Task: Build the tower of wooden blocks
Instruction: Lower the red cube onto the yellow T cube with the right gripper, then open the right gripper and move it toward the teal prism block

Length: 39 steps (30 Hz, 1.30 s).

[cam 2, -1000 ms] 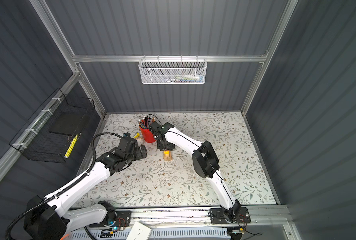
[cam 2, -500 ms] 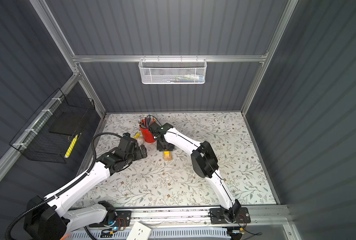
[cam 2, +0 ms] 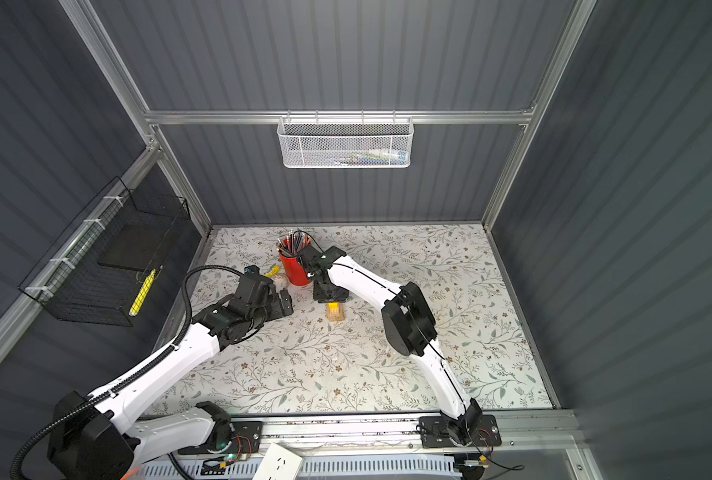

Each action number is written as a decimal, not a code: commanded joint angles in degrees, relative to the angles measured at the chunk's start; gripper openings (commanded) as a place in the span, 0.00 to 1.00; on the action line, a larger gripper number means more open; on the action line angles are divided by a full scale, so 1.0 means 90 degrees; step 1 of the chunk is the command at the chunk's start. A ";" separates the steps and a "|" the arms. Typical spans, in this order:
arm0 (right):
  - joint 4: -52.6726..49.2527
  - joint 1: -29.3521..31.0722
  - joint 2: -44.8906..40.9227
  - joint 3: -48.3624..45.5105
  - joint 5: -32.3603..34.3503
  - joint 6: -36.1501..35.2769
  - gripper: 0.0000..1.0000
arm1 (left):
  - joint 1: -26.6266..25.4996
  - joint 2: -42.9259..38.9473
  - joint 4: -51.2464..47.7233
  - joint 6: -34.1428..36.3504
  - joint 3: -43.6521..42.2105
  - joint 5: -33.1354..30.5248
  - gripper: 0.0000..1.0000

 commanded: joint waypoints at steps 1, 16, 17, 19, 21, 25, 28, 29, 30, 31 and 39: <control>-0.0172 0.0051 0.0060 0.0114 0.0018 -0.0064 0.40 | 0.0051 -0.0084 -0.0162 -0.0091 -0.0050 -0.0023 1.00; -0.0278 0.0090 0.0060 0.0102 0.0033 -0.0055 0.39 | 0.0076 -0.0073 -0.0159 -0.0089 -0.0036 0.0029 1.00; -0.0258 0.0090 0.0060 0.0097 0.0021 -0.0058 0.40 | 0.0080 -0.0069 -0.0154 -0.0084 -0.0032 0.0024 1.00; -0.0244 0.0080 0.0078 0.0099 -0.0016 -0.0054 0.42 | 0.0080 -0.0066 -0.0156 -0.0082 -0.0026 0.0032 1.00; -0.0224 0.0080 0.0079 0.0084 -0.0053 -0.0052 0.42 | 0.0080 -0.0063 -0.0149 -0.0078 -0.0017 0.0035 1.00; -0.0170 0.0086 0.0067 0.0099 -0.0099 -0.0063 0.42 | 0.0091 -0.0026 -0.0144 -0.0072 -0.0012 0.0076 1.00; -0.0174 0.0085 0.0060 0.0093 -0.0085 -0.0064 0.41 | 0.0090 -0.0036 -0.0156 -0.0074 0.0007 0.0088 1.00; -0.0184 0.0080 0.0057 0.0099 -0.0063 -0.0064 0.41 | 0.0090 -0.0037 -0.0150 -0.0071 0.0018 0.0088 1.00; -0.0189 0.0080 0.0046 0.0097 -0.0043 -0.0069 0.41 | 0.0090 -0.0057 -0.0140 -0.0071 0.0022 0.0083 1.00; -0.0195 0.0080 0.0049 0.0097 -0.0018 -0.0064 0.41 | 0.0090 -0.0057 -0.0141 -0.0072 0.0018 0.0085 1.00; -0.0184 0.0080 -0.0279 0.0053 0.0076 -0.0148 0.54 | 0.0098 -0.0097 -0.0169 -0.0052 0.0079 0.0161 1.00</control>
